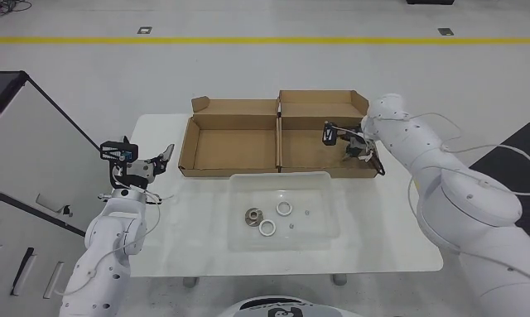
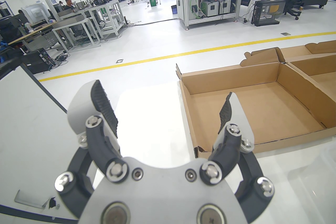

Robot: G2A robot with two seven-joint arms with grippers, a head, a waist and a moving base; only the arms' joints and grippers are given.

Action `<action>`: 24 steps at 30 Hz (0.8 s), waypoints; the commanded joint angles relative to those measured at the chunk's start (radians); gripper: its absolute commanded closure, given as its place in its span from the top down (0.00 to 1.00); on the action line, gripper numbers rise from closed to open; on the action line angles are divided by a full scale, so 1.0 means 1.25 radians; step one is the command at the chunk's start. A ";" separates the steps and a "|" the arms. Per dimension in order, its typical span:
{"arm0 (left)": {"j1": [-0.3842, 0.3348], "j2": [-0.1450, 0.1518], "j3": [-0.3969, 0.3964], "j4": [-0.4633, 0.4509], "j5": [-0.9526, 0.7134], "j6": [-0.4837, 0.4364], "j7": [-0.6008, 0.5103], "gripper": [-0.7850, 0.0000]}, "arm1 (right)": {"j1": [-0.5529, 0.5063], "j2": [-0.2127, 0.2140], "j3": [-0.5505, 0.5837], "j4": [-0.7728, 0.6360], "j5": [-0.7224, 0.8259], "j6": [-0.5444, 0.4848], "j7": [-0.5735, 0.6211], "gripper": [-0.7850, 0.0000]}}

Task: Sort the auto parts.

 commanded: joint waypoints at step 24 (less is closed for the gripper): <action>0.000 0.000 0.000 0.000 0.000 0.000 0.000 1.00 | 0.076 0.128 0.018 -0.159 -0.129 -0.043 -0.337 1.00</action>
